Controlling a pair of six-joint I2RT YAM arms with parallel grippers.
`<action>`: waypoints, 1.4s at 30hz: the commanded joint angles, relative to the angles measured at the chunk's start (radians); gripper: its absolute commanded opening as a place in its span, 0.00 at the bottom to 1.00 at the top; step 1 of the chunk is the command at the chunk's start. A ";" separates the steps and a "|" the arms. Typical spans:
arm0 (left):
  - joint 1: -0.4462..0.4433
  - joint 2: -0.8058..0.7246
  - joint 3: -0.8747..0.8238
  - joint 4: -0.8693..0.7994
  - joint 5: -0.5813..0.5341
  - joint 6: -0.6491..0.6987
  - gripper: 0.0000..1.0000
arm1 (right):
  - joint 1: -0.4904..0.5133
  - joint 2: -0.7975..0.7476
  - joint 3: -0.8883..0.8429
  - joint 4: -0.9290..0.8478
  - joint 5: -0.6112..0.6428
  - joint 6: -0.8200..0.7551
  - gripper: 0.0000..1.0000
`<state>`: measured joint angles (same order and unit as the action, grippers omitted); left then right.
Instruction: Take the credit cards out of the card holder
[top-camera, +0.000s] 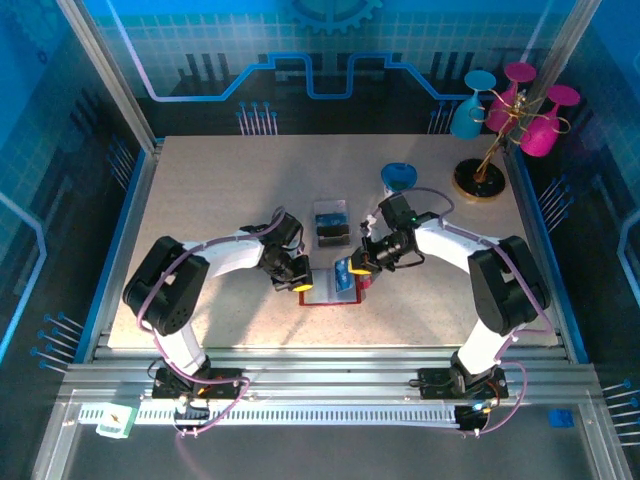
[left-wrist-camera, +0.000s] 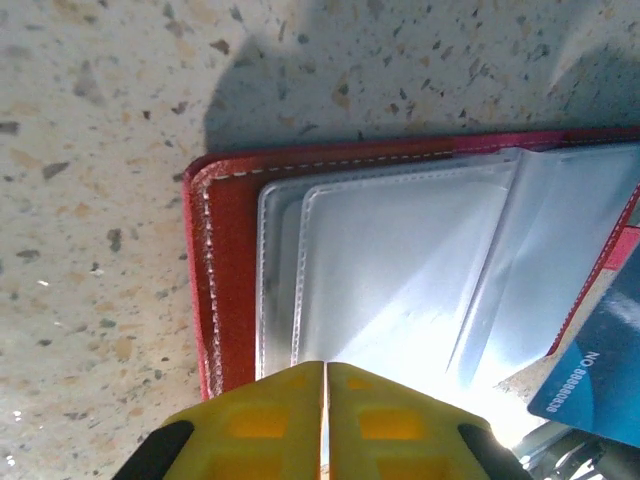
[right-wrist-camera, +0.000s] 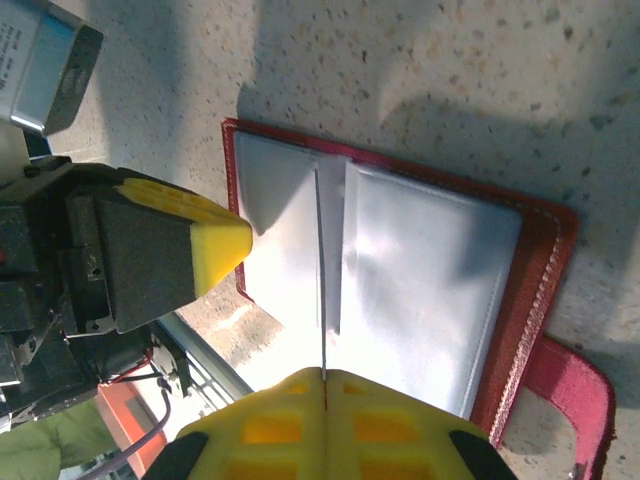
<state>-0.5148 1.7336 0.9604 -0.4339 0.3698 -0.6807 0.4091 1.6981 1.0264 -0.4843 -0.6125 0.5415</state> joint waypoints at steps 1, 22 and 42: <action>-0.005 -0.044 0.001 -0.039 -0.023 -0.012 0.11 | -0.012 -0.021 0.057 -0.085 0.029 -0.083 0.00; 0.012 -0.206 -0.108 0.030 -0.119 -0.046 0.18 | 0.041 0.163 0.576 -0.468 0.353 -0.873 0.00; 0.015 -0.202 -0.066 0.006 -0.139 -0.030 0.19 | 0.088 0.516 1.169 -0.773 0.529 -1.339 0.00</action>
<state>-0.5068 1.5406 0.8612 -0.4080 0.2405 -0.7261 0.4835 2.1712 2.1231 -1.1469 -0.1329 -0.7265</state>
